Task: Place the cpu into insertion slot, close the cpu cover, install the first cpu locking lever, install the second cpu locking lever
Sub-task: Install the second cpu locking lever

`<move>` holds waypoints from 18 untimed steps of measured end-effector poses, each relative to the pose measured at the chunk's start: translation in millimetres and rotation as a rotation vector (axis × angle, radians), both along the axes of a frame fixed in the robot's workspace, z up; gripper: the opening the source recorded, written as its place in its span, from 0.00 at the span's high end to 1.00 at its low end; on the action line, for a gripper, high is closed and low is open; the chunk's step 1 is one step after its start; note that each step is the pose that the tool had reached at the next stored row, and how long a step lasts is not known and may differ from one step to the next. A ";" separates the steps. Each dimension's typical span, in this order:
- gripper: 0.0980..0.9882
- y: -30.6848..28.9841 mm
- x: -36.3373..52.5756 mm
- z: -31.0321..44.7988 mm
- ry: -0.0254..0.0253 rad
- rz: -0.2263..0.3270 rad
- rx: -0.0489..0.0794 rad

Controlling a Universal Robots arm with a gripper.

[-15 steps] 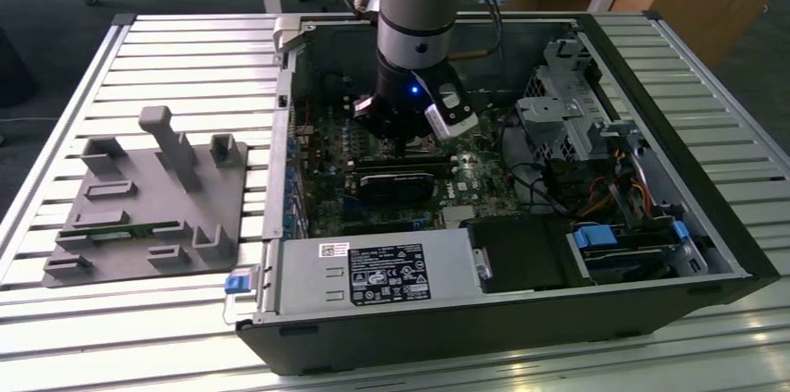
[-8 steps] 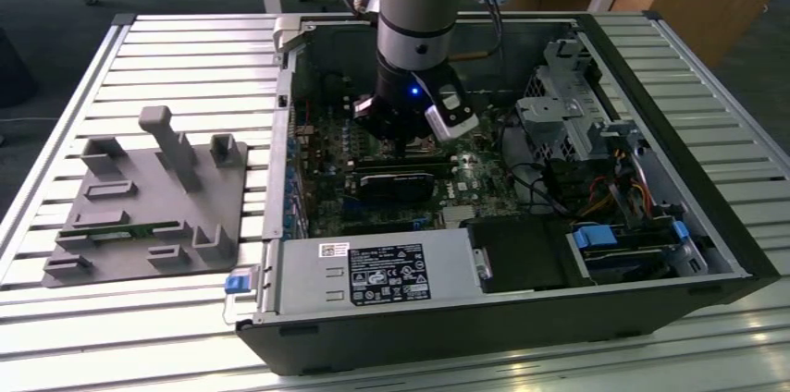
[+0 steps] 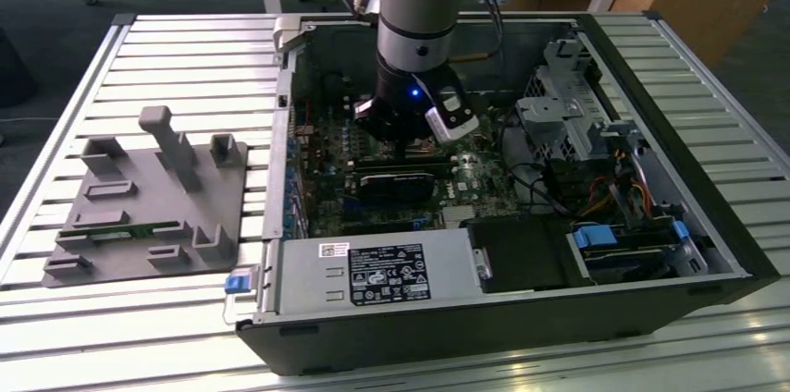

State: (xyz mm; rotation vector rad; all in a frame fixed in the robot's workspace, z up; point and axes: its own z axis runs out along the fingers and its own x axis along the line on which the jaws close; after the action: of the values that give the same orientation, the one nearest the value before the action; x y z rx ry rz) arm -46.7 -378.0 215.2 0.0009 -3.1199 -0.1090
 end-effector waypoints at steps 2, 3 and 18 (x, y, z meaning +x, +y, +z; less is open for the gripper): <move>0.99 -1.3 -0.1 0.0 0.0000 0.000 0.002; 0.99 -2.1 -0.2 0.0 0.0000 0.000 0.002; 0.99 -8.7 -1.4 9.3 0.0000 0.000 0.007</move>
State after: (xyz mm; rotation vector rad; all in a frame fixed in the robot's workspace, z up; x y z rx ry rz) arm -48.1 -386.7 224.5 0.0010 -3.1195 -0.1193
